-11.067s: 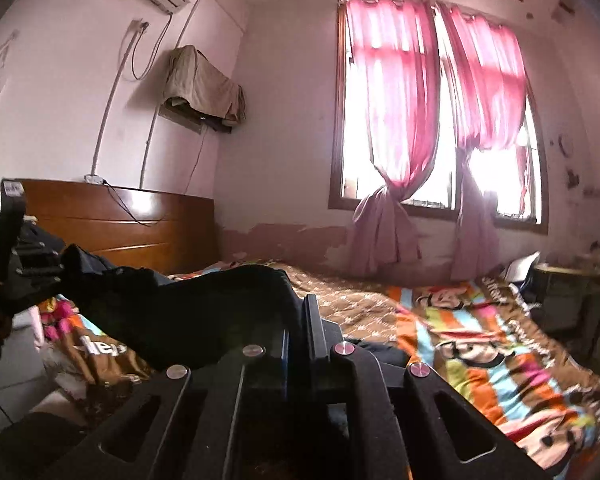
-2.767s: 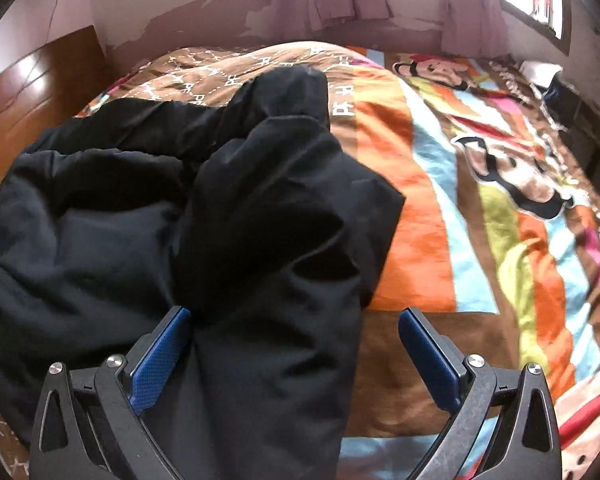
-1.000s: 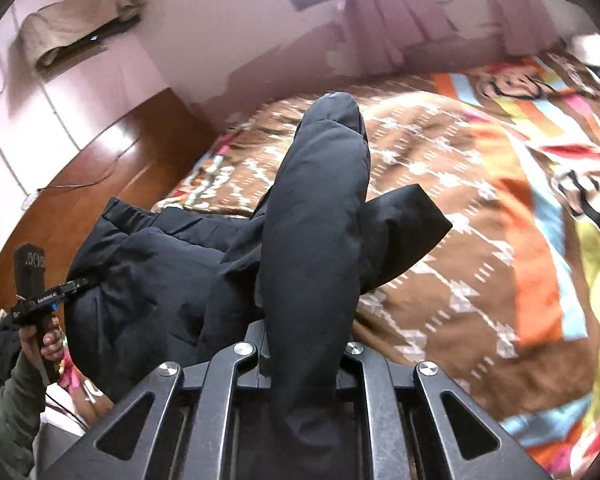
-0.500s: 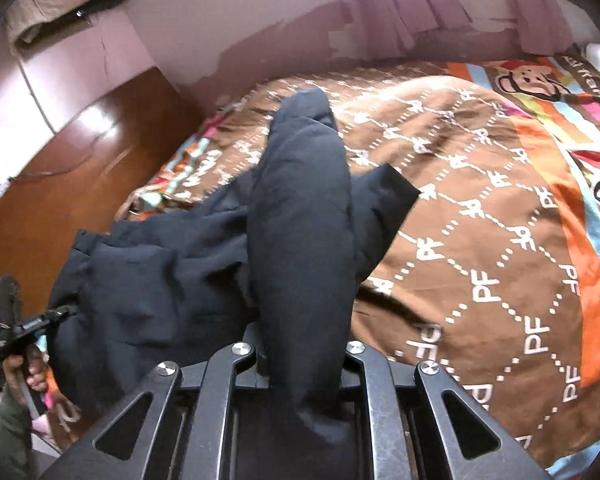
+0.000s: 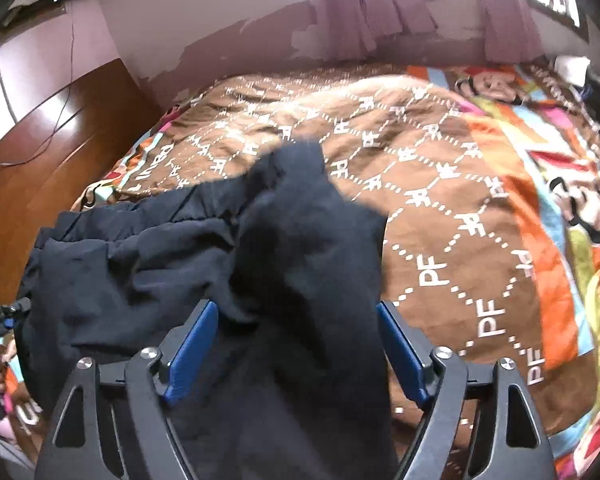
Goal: Fold large clothes
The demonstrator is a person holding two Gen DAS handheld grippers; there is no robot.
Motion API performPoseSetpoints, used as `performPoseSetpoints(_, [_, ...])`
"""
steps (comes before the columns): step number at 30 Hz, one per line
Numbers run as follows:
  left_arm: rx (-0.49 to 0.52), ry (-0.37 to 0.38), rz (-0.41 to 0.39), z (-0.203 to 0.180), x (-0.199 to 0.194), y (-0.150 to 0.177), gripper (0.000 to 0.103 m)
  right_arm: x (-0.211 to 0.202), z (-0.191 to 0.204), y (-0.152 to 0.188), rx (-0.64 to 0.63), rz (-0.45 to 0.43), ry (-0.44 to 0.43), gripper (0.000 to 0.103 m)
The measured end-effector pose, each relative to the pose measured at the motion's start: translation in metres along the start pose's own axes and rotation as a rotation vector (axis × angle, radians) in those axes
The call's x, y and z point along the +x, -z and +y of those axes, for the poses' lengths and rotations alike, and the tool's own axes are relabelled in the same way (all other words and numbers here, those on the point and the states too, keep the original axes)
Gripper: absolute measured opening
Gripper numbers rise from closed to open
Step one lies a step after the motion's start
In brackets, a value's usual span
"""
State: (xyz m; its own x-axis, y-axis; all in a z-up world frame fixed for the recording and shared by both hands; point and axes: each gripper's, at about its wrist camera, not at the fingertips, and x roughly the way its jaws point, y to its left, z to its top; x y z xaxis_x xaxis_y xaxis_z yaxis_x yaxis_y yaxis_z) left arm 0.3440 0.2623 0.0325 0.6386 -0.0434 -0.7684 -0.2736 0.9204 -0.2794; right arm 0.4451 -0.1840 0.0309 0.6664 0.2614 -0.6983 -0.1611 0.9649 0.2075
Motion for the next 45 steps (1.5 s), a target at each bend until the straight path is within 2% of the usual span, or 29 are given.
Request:
performPoseSetpoints(2, [-0.001, -0.014, -0.017, -0.002, -0.006, 0.002, 0.072, -0.01, 0.003, 0.003, -0.01, -0.033, 0.009, 0.092])
performPoseSetpoints(4, [0.013, -0.028, -0.037, -0.006, -0.014, 0.004, 0.075, -0.019, 0.006, 0.006, -0.016, -0.066, 0.004, 0.1])
performPoseSetpoints(9, [0.063, -0.024, -0.085, -0.024, -0.034, 0.01, 0.077, -0.038, 0.018, 0.012, -0.04, -0.123, -0.018, 0.102])
performPoseSetpoints(11, [0.081, -0.018, -0.123, -0.033, -0.046, 0.014, 0.094, -0.05, 0.024, 0.015, -0.052, -0.155, -0.024, 0.103])
performPoseSetpoints(12, [0.087, -0.015, -0.138, -0.034, -0.05, 0.015, 0.096, -0.053, 0.026, 0.016, -0.053, -0.164, -0.026, 0.103])
performPoseSetpoints(18, [0.143, -0.008, -0.235, -0.059, -0.084, 0.024, 0.097, -0.09, 0.038, 0.023, -0.062, -0.247, -0.05, 0.103])
performPoseSetpoints(20, [0.165, -0.015, -0.273, -0.066, -0.096, 0.03, 0.101, -0.102, 0.041, 0.025, -0.066, -0.27, -0.061, 0.103])
performPoseSetpoints(28, [0.291, -0.036, -0.424, -0.094, -0.144, 0.063, 0.101, -0.156, 0.062, 0.045, -0.123, -0.397, -0.101, 0.103])
performPoseSetpoints(34, [0.32, 0.0, -0.487, -0.106, -0.174, 0.089, 0.101, -0.19, 0.08, 0.065, -0.172, -0.468, -0.091, 0.103])
performPoseSetpoints(45, [0.391, 0.013, -0.594, -0.118, -0.218, 0.126, 0.101, -0.236, 0.097, 0.093, -0.185, -0.539, -0.114, 0.103])
